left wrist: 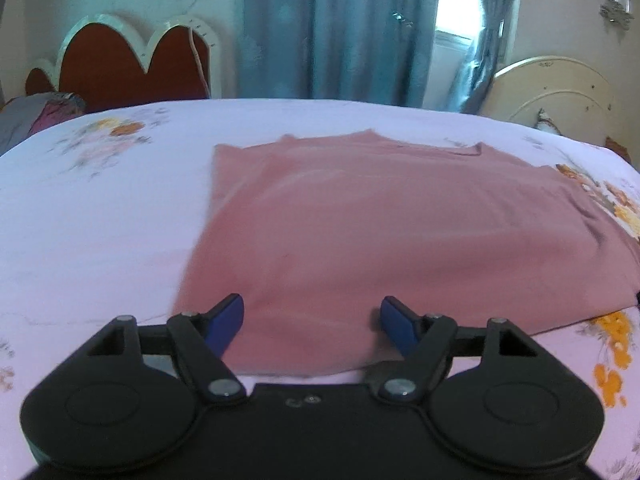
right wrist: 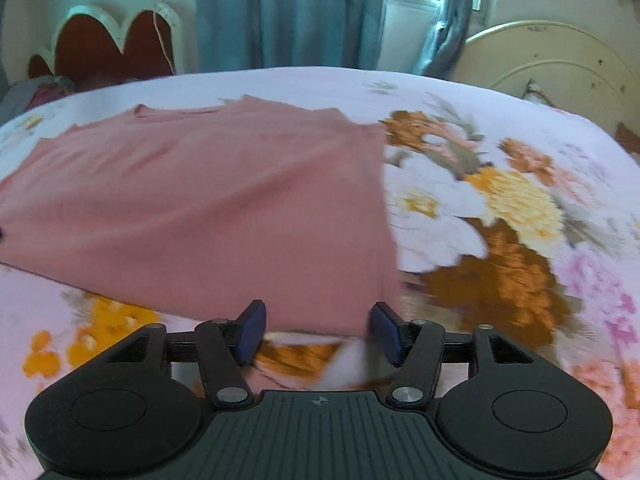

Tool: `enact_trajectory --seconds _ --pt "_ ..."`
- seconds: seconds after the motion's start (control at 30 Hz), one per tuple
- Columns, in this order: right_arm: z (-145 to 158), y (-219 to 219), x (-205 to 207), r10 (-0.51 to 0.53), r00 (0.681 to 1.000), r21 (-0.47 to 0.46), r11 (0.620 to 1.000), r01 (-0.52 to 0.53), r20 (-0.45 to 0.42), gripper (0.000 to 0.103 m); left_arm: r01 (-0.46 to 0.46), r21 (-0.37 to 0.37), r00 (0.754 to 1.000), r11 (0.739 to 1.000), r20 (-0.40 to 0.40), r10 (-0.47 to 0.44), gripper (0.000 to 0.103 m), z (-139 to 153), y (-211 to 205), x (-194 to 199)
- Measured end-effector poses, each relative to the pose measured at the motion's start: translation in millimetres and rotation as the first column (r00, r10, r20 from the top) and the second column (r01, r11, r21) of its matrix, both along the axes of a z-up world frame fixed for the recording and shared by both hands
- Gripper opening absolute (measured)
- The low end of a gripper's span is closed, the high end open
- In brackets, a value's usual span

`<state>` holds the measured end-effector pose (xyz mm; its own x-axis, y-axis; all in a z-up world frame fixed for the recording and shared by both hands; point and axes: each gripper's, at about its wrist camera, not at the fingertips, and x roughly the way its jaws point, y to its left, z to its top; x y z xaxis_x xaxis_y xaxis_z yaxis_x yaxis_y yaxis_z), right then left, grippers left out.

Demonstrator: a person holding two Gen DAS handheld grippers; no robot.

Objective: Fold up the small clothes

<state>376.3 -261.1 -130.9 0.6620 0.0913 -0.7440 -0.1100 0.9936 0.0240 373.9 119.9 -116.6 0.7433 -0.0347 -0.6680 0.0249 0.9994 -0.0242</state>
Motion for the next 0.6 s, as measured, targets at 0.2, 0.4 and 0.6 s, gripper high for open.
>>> enact_trajectory --seconds 0.2,0.4,0.6 --pt "16.4 -4.0 -2.3 -0.051 0.996 0.035 0.998 0.049 0.078 0.039 -0.014 0.005 1.000 1.000 -0.005 0.014 0.075 2.4 -5.0 -1.0" --pt "10.4 -5.5 2.8 -0.054 0.998 0.024 0.998 0.054 0.022 0.038 -0.020 0.009 1.000 1.000 -0.009 0.020 0.076 2.6 -3.7 -4.9" --pt "1.3 -3.3 2.4 -0.052 0.999 0.009 0.999 0.052 0.006 0.038 -0.017 0.014 1.000 1.000 -0.003 0.017 0.076 1.5 -4.2 -6.9"
